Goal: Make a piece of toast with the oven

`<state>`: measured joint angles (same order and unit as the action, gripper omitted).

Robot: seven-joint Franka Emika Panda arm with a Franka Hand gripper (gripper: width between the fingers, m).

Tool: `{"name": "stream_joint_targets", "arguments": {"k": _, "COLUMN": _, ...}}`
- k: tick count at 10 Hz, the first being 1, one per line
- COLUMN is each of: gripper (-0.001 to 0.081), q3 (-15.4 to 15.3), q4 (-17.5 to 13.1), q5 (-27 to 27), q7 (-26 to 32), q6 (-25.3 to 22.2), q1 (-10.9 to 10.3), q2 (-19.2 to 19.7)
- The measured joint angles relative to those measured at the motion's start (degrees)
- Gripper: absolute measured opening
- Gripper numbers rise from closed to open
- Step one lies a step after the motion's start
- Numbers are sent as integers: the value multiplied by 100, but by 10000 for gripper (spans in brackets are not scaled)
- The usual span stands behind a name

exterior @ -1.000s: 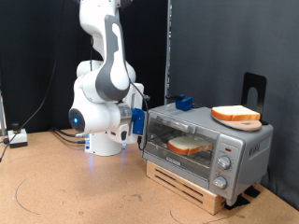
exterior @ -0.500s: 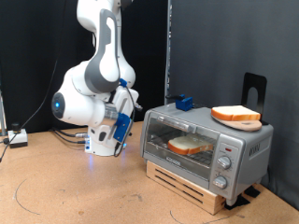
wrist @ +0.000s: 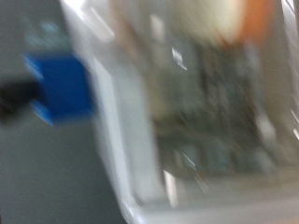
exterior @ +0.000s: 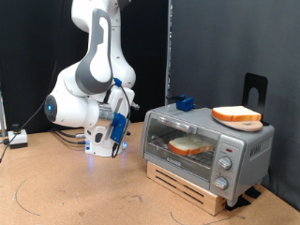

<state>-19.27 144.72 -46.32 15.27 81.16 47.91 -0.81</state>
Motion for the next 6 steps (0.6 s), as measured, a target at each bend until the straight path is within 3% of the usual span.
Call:
{"name": "stream_joint_targets", "arguments": {"k": 3, "gripper": 809, "q3": -217, "q4": -384, "q5": -858, "q7": 155, "q6": 139, "q1": -80, "q2": 354}}
{"name": "stream_joint_targets", "arguments": {"k": 6, "gripper": 809, "q3": -440, "q4": -573, "q5": -1462, "q7": 83, "q6": 1172, "q1": -267, "q2": 519}}
